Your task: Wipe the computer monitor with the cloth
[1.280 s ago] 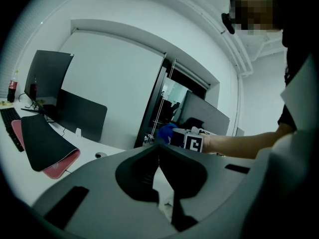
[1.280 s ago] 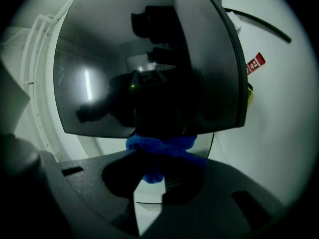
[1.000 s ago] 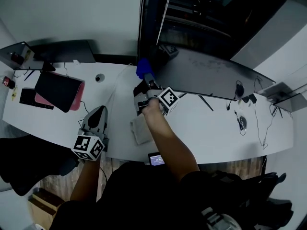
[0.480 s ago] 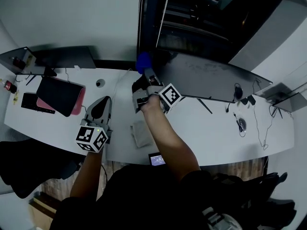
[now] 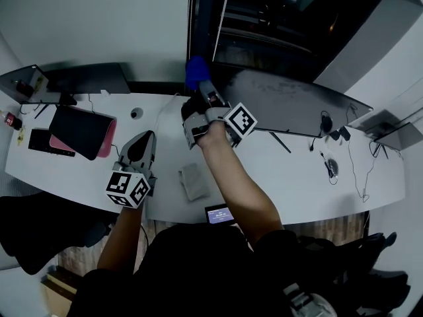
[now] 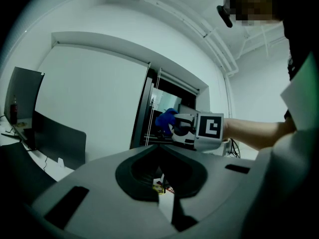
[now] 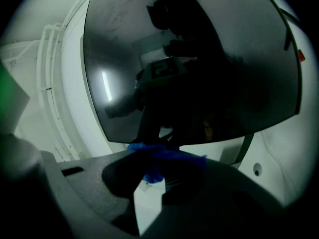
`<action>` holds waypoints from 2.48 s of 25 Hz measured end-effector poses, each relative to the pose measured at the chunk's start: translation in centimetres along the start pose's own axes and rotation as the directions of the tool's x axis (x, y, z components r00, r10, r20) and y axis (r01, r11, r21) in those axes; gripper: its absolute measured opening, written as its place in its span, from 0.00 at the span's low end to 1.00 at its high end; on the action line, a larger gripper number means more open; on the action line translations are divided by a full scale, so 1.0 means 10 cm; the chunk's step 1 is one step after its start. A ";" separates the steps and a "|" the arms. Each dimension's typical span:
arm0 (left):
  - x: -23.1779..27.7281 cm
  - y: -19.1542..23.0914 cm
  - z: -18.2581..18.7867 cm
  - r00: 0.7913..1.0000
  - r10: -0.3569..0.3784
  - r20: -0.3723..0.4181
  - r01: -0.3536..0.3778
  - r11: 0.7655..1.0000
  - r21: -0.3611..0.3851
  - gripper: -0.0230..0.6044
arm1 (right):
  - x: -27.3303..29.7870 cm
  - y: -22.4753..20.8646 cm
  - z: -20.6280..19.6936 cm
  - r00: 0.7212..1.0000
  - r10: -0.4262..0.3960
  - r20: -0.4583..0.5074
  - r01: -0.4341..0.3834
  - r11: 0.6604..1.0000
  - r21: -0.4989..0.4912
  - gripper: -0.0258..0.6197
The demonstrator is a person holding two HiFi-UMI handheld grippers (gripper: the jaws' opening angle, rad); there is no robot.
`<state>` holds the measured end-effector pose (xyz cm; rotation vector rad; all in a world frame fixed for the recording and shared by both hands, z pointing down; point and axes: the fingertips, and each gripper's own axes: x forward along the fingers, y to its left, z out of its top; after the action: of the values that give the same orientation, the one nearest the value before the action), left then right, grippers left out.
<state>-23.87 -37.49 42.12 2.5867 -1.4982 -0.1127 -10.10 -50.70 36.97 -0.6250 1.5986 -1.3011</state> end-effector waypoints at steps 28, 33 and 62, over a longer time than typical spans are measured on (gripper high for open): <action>-0.08 -0.17 0.13 0.999 -0.025 0.024 0.024 0.999 0.027 0.03 | 0.14 0.73 -0.02 0.989 0.150 0.005 -0.150 0.987 0.062 0.16; -0.09 -0.15 0.19 0.999 -0.026 0.037 0.025 0.999 0.038 0.03 | 0.14 0.74 -0.03 0.987 0.162 0.020 -0.163 0.982 0.094 0.16; 0.01 -0.45 0.26 0.986 -0.138 0.096 0.139 0.990 -0.004 0.03 | -1.35 1.60 0.18 0.981 0.006 -0.192 -0.177 0.413 -0.893 0.16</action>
<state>-20.35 -35.63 38.85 2.7107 -1.3416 -0.2623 -0.09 -35.34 26.75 -1.0733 2.4269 -0.2387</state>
